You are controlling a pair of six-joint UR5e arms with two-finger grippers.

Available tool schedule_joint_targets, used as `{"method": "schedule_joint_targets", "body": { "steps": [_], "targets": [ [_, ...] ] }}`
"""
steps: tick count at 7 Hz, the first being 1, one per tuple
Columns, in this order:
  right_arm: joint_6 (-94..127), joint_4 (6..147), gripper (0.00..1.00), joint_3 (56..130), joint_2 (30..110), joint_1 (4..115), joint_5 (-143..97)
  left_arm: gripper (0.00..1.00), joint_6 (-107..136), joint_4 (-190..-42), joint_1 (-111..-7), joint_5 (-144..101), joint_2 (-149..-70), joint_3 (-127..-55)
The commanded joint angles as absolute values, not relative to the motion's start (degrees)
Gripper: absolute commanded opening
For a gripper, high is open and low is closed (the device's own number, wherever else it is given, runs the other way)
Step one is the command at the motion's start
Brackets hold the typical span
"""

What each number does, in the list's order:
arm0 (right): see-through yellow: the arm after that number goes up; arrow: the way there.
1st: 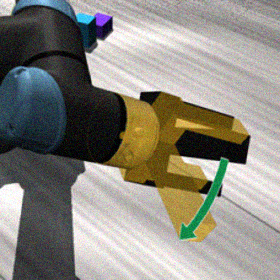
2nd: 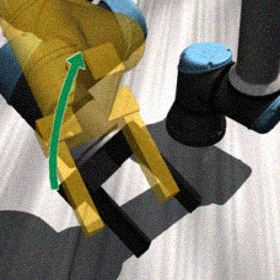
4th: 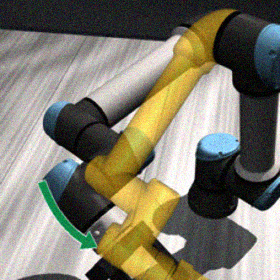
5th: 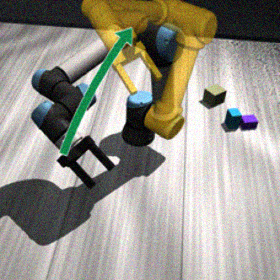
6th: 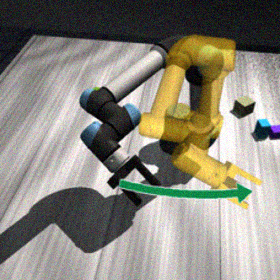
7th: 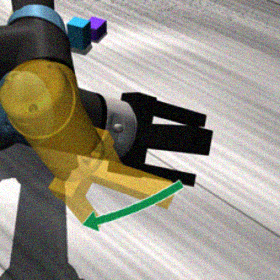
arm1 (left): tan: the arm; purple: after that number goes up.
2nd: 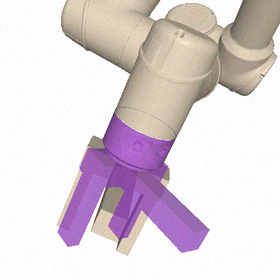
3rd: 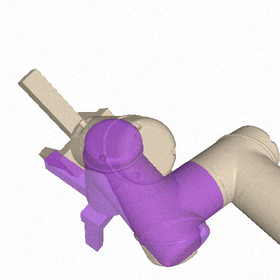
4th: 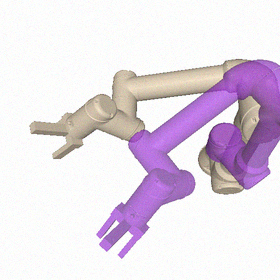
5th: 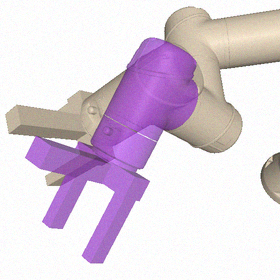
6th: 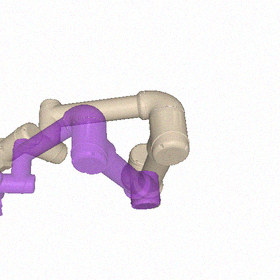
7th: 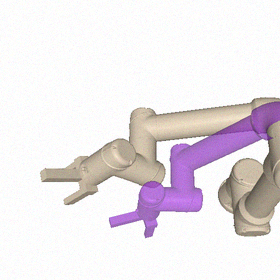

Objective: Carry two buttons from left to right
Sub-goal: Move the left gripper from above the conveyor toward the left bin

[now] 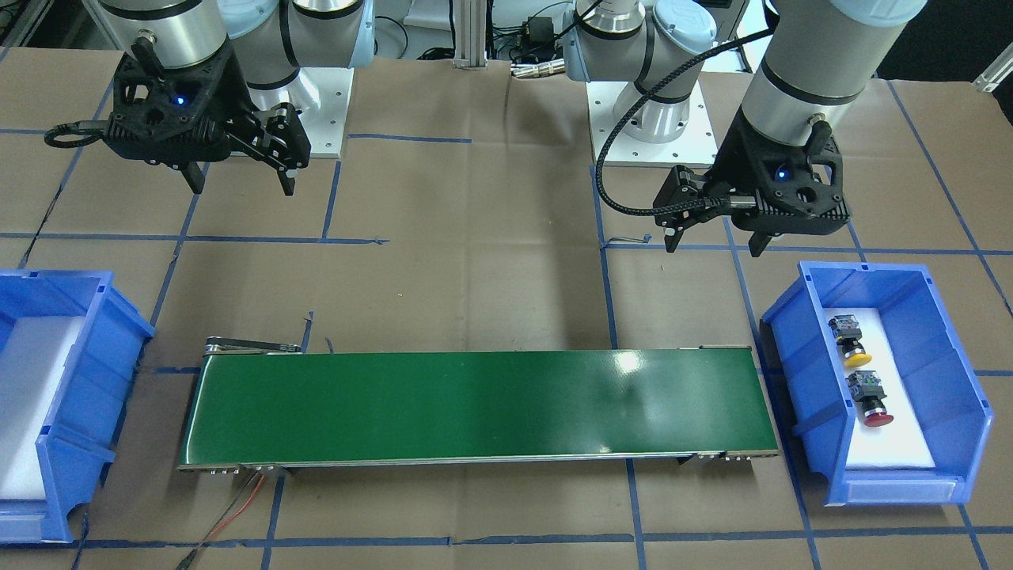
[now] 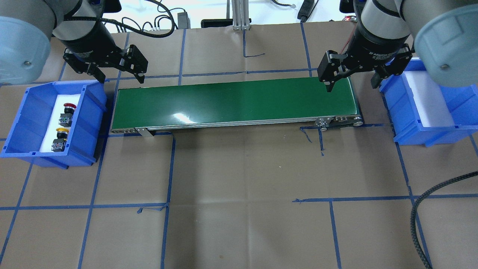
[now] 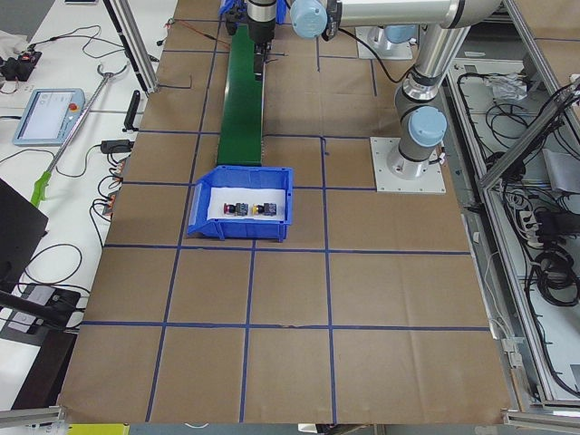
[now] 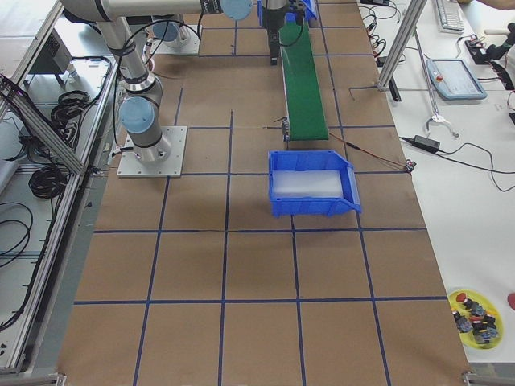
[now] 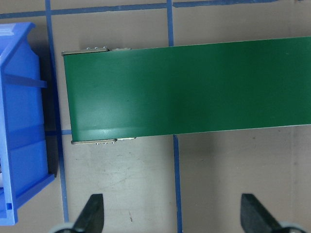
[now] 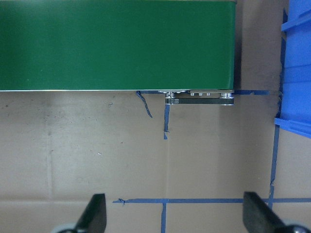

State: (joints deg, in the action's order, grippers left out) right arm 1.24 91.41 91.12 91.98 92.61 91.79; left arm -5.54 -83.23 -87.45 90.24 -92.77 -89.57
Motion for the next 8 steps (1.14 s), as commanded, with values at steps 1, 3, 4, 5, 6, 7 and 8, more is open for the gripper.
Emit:
{"method": "schedule_joint_targets", "body": {
  "steps": [1, 3, 4, 5, 6, 7, 8],
  "targets": [
    [1.2, 91.4, 1.0, 91.4, 92.2, 92.7, 91.8, 1.0, -5.5, -83.2, -87.5, 90.3, -92.9, -89.0],
    [1.3, 91.2, 1.0, 91.6, 92.6, 92.9, 91.6, 1.0, -5.5, -83.3, -87.5, 90.3, -92.8, -89.5],
    [1.3, 91.2, 1.0, 91.7, 92.6, 93.1, 91.5, 1.0, -5.9, -83.3, -87.4, 90.4, -92.8, -89.7],
    [1.3, 91.2, 1.0, 91.7, 92.6, 93.1, 91.3, 1.0, -6.2, -83.2, -87.2, 90.4, -92.8, -89.9],
    [1.3, 91.2, 1.0, 91.7, 92.6, 93.1, 91.1, 1.0, -6.3, -83.1, -86.8, 90.7, -92.8, -90.3],
    [1.3, 91.3, 1.0, 91.7, 92.6, 93.1, 91.1, 1.0, -6.5, -83.1, -84.8, 90.4, -92.8, -90.2],
    [1.3, 91.2, 1.0, 91.8, 92.5, 93.1, 90.9, 1.0, -6.9, -83.1, -82.0, 90.2, -92.8, -89.9]
  ]
}}
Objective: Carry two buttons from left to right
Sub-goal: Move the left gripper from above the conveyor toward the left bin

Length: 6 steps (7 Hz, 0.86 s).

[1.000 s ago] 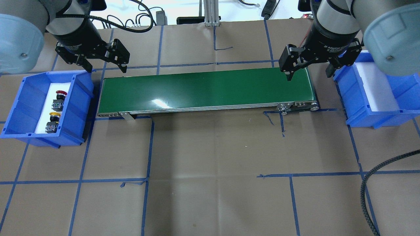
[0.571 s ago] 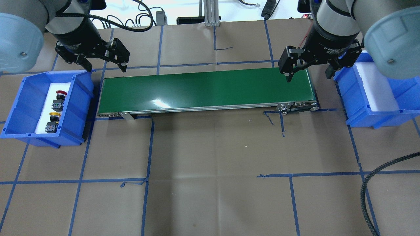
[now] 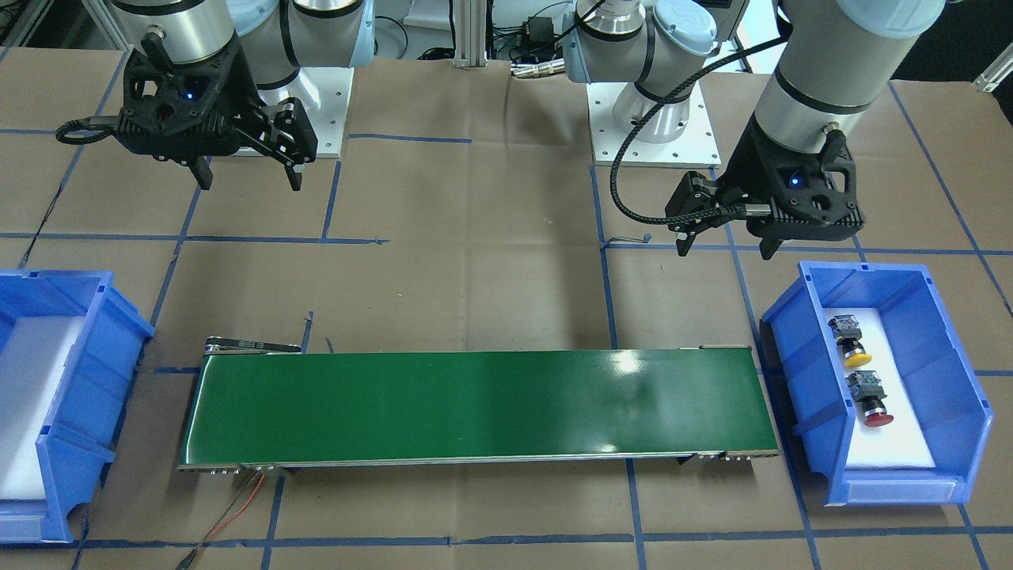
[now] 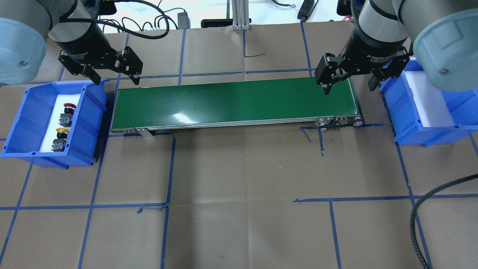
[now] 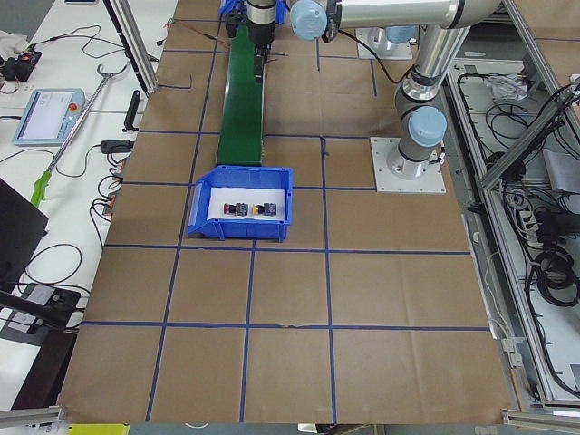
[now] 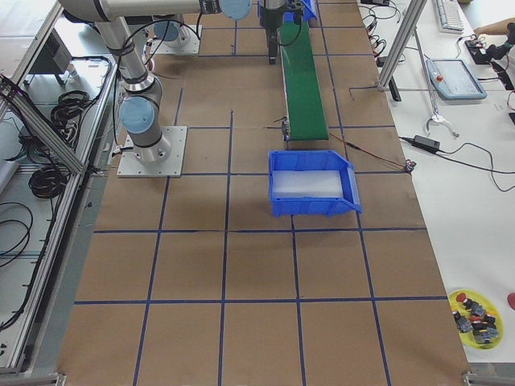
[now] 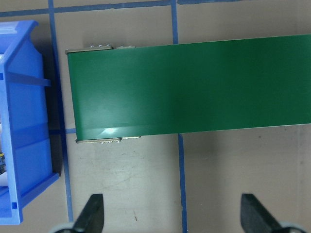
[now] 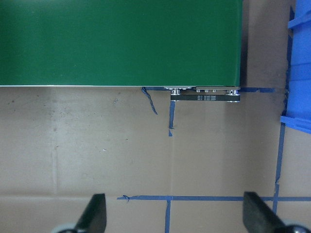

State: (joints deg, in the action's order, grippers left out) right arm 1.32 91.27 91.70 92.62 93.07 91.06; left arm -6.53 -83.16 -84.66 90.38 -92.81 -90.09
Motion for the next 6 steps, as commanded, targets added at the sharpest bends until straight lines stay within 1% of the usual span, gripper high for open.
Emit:
{"method": "schedule_joint_targets", "body": {
  "steps": [1, 3, 6],
  "targets": [
    [1.4, 91.2, 1.0, 91.8, 92.5, 93.1, 90.4, 1.0, -10.4, -83.1, -78.5, 90.0, -92.9, -89.7],
    [1.3, 91.3, 1.0, 91.8, 92.1, 93.1, 90.4, 1.0, -21.0, -83.1, -70.9, 90.1, -92.8, -89.5],
    [1.3, 91.2, 1.0, 91.8, 92.1, 93.1, 90.4, 1.0, -36.9, -83.1, -55.5, 89.7, -94.1, -90.5]
  ]
}}
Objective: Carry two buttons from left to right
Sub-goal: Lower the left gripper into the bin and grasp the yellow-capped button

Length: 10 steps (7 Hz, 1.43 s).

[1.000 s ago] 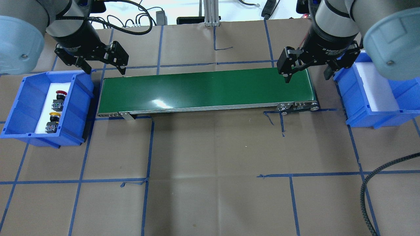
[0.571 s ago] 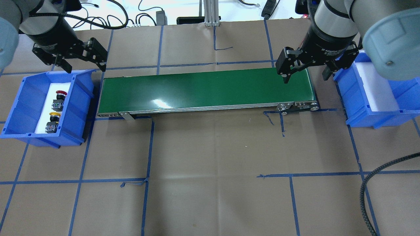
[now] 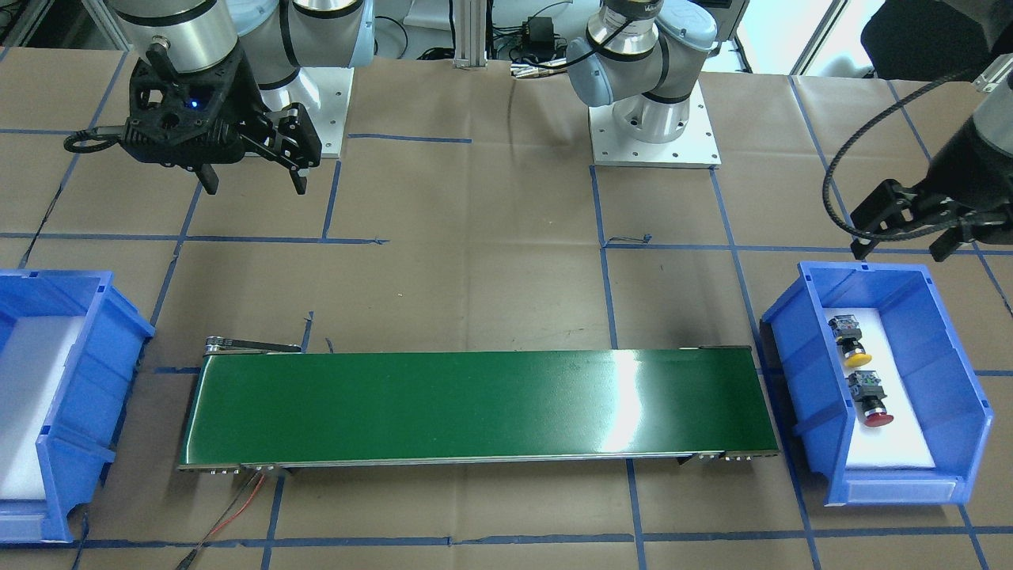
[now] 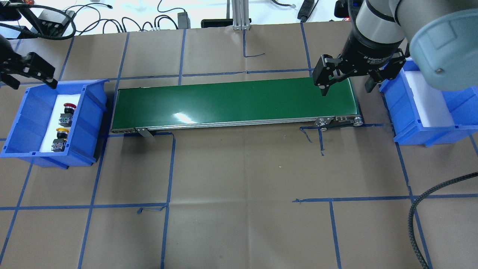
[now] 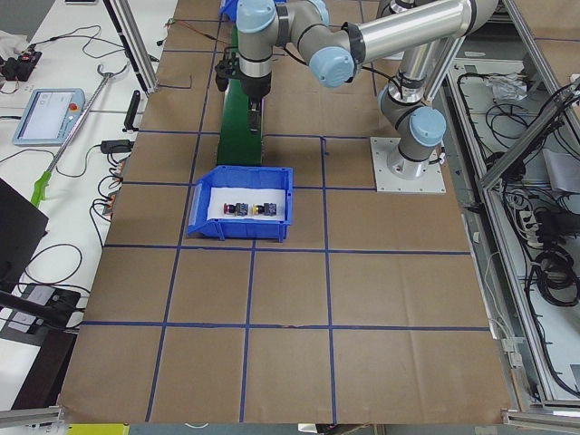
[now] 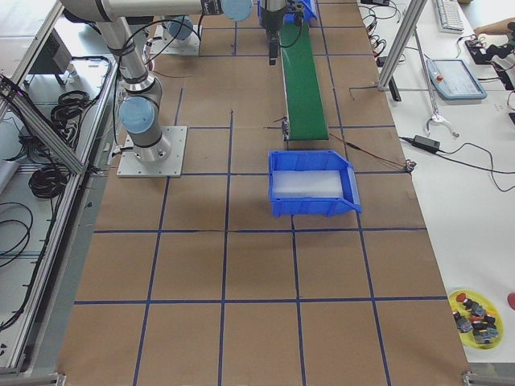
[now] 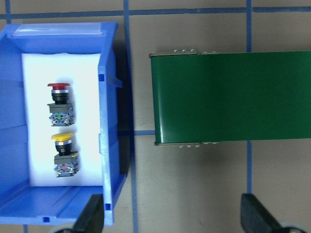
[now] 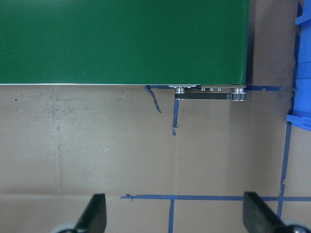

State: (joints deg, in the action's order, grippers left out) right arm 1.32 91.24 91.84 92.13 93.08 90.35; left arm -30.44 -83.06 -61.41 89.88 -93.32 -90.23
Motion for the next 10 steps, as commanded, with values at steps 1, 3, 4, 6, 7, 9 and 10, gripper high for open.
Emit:
{"method": "schedule_joint_targets", "body": {
  "steps": [1, 3, 4, 6, 7, 9, 10],
  "targets": [
    [1.2, 91.3, 1.0, 91.8, 92.3, 93.1, 90.4, 1.0, -40.0, -83.1, -52.8, 89.7, -94.5, -90.8],
    [1.1, 91.3, 1.0, 91.6, 92.4, 93.1, 91.1, 1.0, -40.1, -80.5, -52.5, 89.0, -94.9, -93.1],
    [1.1, 91.3, 1.0, 91.7, 92.2, 93.1, 91.1, 1.0, -40.1, -77.3, -52.5, 88.1, -95.4, -95.4],
    [1.1, 91.2, 1.0, 91.8, 92.1, 93.1, 91.1, 1.0, -40.1, -68.5, -52.5, 86.3, -97.8, -100.3],
    [1.1, 91.2, 1.0, 91.9, 92.1, 93.1, 91.0, 1.0, -40.1, -64.3, -52.5, 86.0, -99.3, -102.1],
    [1.1, 91.2, 1.0, 91.9, 92.0, 93.1, 90.9, 1.0, -40.2, -56.5, -52.2, 86.0, -102.3, -106.5],
    [1.1, 91.2, 1.0, 91.9, 92.0, 93.1, 90.9, 1.0, -40.2, -52.2, -52.2, 86.1, -103.5, -108.8]
  ]
}}
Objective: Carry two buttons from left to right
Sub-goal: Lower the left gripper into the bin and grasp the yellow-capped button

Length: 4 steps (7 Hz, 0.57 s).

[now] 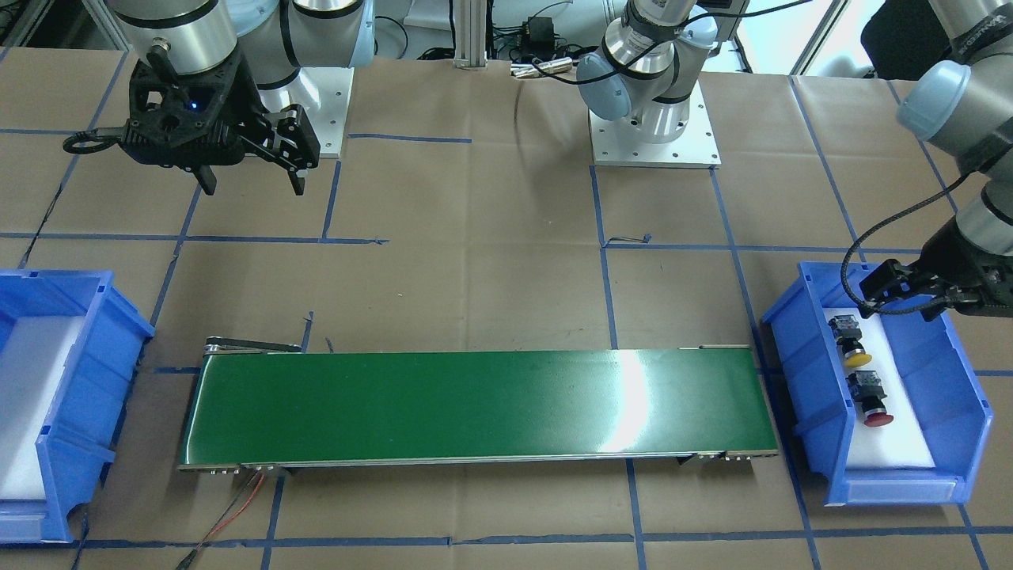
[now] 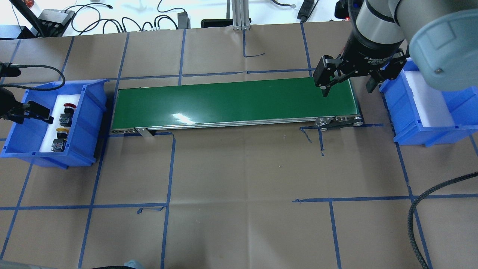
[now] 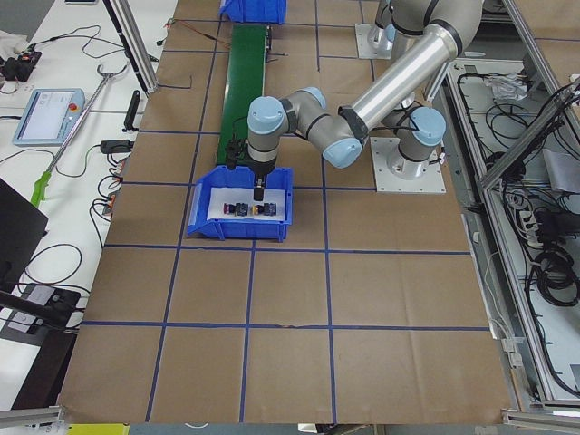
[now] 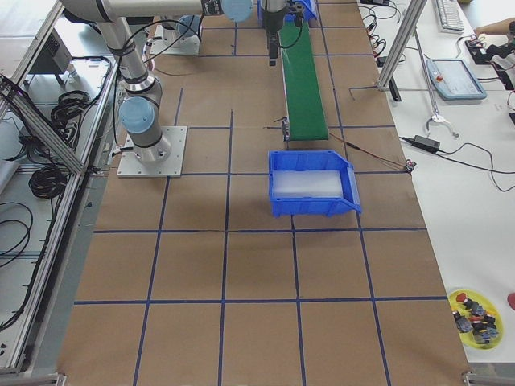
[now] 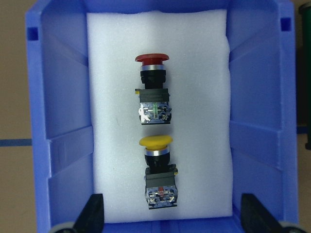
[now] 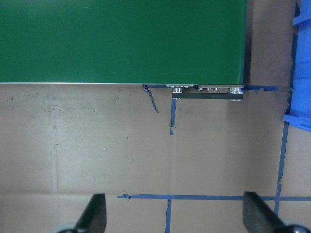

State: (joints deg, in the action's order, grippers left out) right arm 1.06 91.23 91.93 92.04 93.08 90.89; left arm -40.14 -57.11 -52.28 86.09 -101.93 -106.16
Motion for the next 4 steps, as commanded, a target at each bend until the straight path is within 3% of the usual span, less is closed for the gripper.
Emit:
{"method": "schedule_joint_targets", "body": {
  "steps": [1, 4],
  "targets": [
    [1.1, 91.2, 1.0, 91.9, 92.0, 93.1, 90.9, 1.0, -40.1, -49.1, -52.2, 86.2, -103.8, -111.4],
    [1.1, 91.2, 1.0, 91.9, 91.9, 93.1, 90.9, 1.0, -40.1, -44.7, -52.0, 86.6, -106.9, -113.6]
  ]
}}
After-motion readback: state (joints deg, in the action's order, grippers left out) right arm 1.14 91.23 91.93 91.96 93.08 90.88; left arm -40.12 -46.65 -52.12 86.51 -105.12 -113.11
